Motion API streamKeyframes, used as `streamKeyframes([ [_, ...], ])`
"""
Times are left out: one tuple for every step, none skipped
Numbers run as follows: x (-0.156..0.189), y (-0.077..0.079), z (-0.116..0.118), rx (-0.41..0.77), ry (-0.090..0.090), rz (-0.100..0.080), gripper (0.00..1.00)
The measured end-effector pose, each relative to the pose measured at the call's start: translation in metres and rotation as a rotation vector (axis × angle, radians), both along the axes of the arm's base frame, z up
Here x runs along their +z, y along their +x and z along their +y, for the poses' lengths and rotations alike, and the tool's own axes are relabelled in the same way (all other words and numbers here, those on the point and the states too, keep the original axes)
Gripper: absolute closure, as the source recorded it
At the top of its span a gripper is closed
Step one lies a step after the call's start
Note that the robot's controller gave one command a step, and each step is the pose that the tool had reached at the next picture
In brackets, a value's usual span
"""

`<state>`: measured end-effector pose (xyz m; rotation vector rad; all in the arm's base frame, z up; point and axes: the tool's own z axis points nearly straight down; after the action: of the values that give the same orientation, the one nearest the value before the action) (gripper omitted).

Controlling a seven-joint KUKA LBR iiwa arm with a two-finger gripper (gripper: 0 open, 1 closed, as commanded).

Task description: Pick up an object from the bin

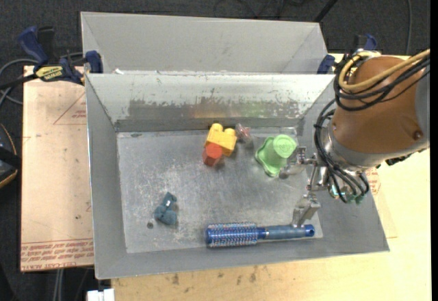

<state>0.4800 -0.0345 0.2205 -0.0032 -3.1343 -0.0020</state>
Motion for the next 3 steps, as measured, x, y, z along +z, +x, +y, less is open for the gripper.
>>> streamKeyframes([
  [-0.136,0.005,0.062,0.195,0.0,-0.024,0.0],
  [-0.12,0.0,0.08,0.243,0.0,-0.015,0.0],
  [-0.108,-0.001,0.091,0.308,0.001,-0.009,0.0],
])
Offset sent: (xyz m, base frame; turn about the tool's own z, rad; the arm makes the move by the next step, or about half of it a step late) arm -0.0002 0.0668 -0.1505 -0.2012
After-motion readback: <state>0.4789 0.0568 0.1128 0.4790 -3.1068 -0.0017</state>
